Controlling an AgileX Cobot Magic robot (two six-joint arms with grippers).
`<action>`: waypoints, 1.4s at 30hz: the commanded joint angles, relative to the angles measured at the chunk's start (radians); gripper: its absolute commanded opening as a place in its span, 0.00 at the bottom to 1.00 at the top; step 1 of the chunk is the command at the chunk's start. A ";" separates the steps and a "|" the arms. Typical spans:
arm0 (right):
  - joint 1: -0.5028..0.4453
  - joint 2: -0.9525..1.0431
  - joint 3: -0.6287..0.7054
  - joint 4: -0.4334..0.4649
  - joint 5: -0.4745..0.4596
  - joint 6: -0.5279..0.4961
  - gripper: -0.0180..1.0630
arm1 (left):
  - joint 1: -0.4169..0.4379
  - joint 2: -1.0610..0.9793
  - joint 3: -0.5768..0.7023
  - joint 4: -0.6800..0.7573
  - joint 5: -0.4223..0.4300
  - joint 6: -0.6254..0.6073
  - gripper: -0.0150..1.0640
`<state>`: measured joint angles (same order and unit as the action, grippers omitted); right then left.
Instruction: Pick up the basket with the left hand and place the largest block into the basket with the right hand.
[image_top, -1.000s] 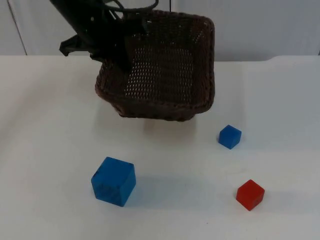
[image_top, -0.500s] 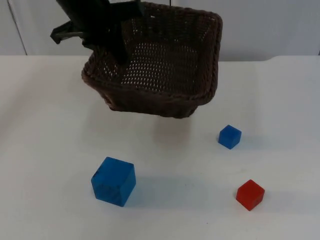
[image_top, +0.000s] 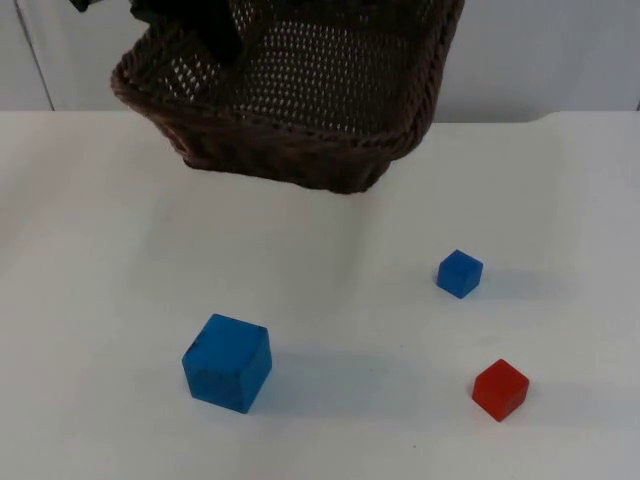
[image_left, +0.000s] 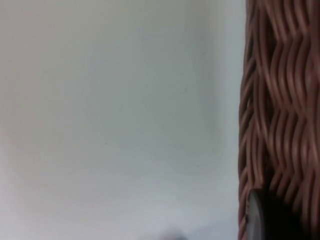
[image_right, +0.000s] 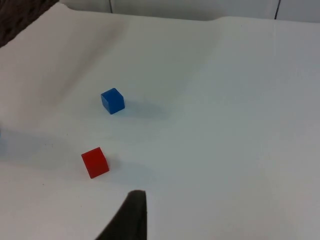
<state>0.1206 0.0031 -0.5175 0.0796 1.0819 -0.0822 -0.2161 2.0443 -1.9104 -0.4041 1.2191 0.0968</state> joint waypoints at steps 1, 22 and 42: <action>-0.007 -0.003 0.001 0.012 -0.001 -0.001 0.99 | 0.011 -0.044 0.007 -0.049 0.002 0.009 0.01; -0.007 -0.003 0.002 0.036 -0.001 -0.001 0.99 | 0.369 -0.538 0.752 -0.183 -0.082 0.185 0.01; -0.007 0.006 0.000 0.088 -0.005 -0.068 0.99 | 0.485 -0.749 0.950 -0.185 -0.089 0.231 0.01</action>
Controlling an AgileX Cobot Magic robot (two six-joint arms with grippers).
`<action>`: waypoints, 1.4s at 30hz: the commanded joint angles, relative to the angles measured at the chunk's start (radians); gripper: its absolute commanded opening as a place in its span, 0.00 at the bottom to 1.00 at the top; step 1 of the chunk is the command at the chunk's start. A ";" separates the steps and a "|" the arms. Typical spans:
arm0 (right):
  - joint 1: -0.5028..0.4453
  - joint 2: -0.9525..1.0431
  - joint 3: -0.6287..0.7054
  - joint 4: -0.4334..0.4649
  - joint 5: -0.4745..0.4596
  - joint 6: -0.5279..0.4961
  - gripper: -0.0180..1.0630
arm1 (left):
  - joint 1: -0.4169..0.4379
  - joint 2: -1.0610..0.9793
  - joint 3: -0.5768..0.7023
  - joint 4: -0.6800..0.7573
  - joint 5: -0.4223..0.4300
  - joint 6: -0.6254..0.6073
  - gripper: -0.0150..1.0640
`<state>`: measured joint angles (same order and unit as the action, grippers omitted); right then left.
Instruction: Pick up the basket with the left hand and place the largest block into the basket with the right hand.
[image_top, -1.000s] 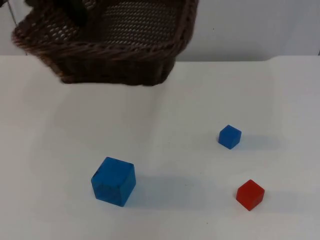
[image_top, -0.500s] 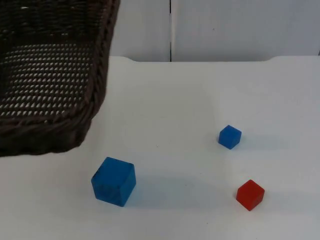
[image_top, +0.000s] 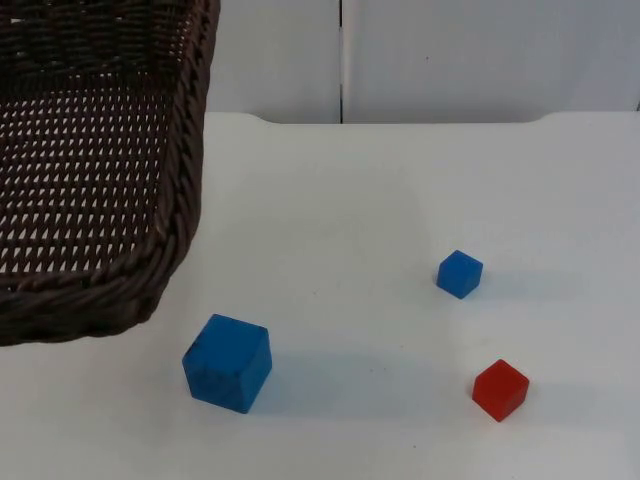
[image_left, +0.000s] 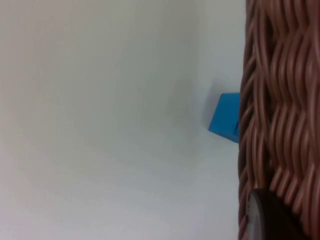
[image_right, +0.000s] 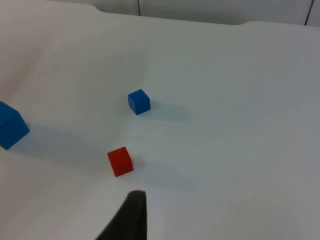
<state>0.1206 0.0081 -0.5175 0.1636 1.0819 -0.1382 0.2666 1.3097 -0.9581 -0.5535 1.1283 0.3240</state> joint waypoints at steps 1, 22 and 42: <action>-0.007 0.020 0.000 0.006 -0.005 -0.012 0.99 | 0.002 -0.014 -0.002 -0.036 0.002 0.004 0.01; -0.007 0.478 -0.025 -0.001 -0.292 -0.012 0.99 | 0.002 -0.014 -0.002 -0.040 0.010 0.011 0.01; -0.007 0.893 -0.192 0.006 -0.373 -0.088 0.99 | 0.002 -0.014 -0.002 -0.040 0.007 0.018 0.01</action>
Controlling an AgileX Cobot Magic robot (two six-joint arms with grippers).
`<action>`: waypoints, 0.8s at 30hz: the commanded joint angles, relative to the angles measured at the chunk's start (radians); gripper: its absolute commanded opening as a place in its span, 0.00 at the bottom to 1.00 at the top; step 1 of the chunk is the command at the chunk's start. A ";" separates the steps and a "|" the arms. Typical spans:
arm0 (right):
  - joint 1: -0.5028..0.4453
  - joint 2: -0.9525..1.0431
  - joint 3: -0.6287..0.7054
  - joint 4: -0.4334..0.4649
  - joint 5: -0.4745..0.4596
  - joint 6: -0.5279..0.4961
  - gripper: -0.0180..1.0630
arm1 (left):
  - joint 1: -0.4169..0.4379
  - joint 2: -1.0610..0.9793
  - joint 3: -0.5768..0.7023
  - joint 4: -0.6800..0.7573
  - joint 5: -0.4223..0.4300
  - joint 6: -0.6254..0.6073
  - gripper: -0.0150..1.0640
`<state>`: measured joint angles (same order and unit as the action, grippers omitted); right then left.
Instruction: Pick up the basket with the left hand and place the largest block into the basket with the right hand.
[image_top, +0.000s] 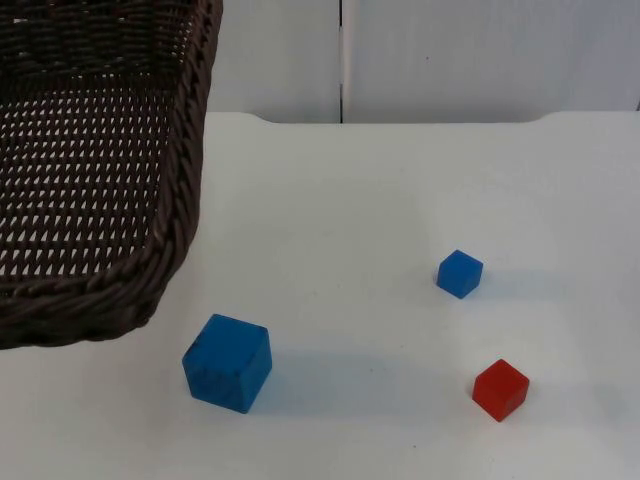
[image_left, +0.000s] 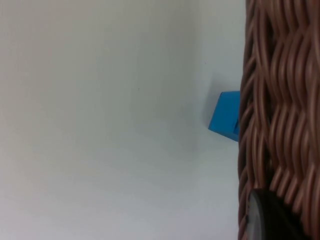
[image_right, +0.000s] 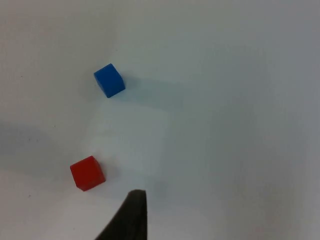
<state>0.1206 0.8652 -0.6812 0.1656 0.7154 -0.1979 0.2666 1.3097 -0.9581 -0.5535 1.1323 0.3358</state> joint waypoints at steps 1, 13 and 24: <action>-0.007 0.055 -0.040 0.005 -0.011 -0.056 0.99 | 0.002 -0.014 -0.002 -0.040 0.003 0.006 0.01; -0.007 0.215 -0.144 0.274 -0.027 -0.351 0.99 | 0.002 -0.014 -0.002 -0.038 0.003 0.006 0.01; 0.059 0.382 -0.175 0.445 -0.079 -0.589 0.99 | 0.002 -0.014 -0.002 -0.036 0.000 0.009 0.01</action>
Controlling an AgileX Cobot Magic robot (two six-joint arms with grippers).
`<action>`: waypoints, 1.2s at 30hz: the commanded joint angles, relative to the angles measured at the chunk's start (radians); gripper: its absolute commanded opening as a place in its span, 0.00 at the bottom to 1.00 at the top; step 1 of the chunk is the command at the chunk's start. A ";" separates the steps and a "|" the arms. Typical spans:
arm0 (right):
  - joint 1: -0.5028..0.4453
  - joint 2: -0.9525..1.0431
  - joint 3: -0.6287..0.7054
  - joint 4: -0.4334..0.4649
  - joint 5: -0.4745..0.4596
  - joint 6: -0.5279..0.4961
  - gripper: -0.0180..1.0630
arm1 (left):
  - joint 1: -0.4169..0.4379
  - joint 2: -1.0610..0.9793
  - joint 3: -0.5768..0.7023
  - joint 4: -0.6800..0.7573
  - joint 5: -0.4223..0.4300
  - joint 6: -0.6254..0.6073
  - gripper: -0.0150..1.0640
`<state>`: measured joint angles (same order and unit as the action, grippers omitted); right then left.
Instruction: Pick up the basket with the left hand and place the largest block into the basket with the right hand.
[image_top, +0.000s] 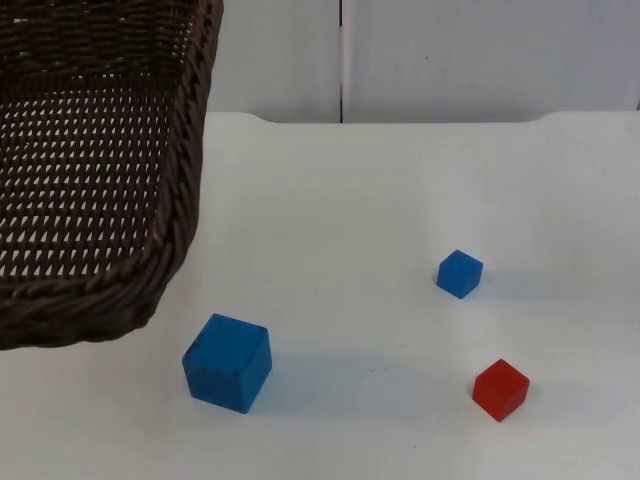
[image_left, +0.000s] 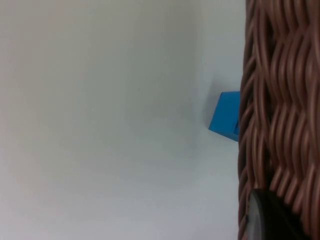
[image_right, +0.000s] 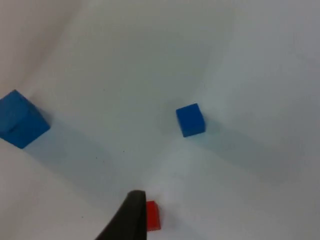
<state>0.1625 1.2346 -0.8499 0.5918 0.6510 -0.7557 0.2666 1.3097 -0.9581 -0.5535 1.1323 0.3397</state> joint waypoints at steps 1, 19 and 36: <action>0.048 0.030 -0.006 0.018 -0.040 -0.042 0.99 | 0.002 -0.014 -0.002 -0.036 -0.003 0.005 0.01; 0.413 0.417 -0.085 0.023 -0.325 -0.105 0.99 | 0.002 -0.014 -0.002 -0.034 -0.013 0.005 0.01; 0.542 0.748 -0.331 0.035 -0.277 -0.269 0.99 | 0.002 -0.014 -0.002 -0.030 -0.013 0.005 0.01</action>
<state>0.6949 1.9675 -1.1746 0.6106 0.3879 -0.9859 0.2666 1.3097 -0.9581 -0.5535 1.1266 0.3397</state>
